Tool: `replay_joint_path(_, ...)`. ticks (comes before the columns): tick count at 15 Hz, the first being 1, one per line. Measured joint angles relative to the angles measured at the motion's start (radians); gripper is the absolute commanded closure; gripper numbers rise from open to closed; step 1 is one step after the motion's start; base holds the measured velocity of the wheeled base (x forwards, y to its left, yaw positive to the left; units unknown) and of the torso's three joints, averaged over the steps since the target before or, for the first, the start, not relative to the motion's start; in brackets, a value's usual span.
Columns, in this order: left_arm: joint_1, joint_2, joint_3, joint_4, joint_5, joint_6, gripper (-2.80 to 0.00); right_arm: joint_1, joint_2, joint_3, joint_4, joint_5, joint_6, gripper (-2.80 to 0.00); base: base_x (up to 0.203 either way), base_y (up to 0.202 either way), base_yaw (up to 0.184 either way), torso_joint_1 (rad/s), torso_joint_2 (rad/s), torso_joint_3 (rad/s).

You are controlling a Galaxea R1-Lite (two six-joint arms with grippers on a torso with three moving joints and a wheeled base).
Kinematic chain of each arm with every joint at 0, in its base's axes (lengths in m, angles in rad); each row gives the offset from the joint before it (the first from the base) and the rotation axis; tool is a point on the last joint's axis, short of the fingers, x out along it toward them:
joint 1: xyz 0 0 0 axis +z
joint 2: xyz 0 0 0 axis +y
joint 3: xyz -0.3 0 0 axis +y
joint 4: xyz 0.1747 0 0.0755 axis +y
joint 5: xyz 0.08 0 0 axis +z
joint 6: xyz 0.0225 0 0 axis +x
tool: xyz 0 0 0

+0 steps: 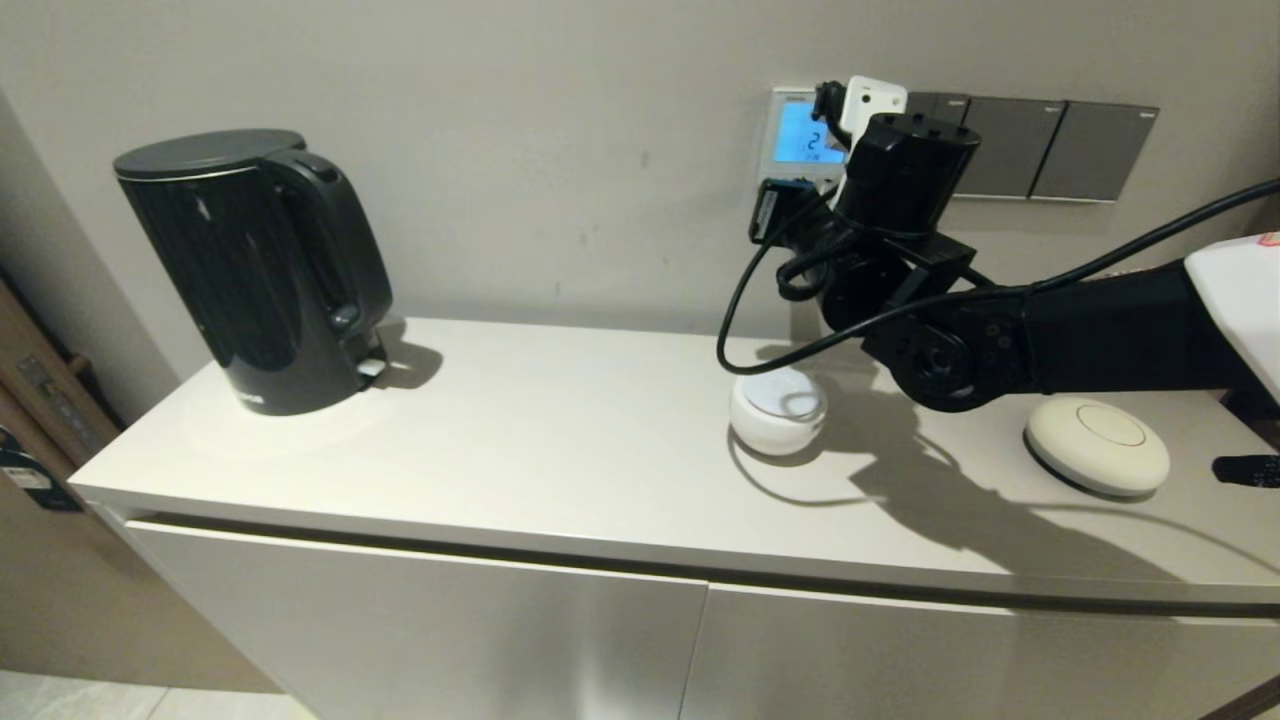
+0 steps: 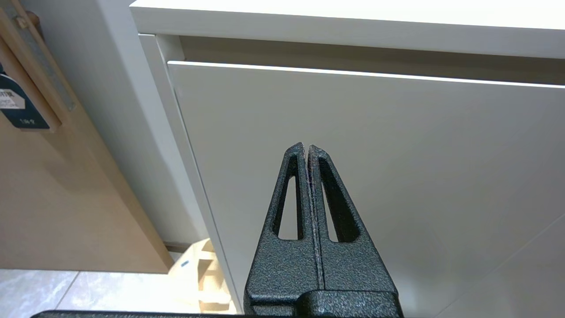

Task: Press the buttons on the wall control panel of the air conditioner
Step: Press the temperature decrease button

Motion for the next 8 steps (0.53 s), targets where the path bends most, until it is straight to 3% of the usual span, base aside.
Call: replay_joint_path(8, 0.0, 0.0, 0.0, 0.0, 0.0, 0.0, 0.0, -0.018, 0.033, -0.03, 0.003, 0.004, -0.003, 0.0, 0.0, 0.0, 0.0, 0.0, 0.0, 0.0)
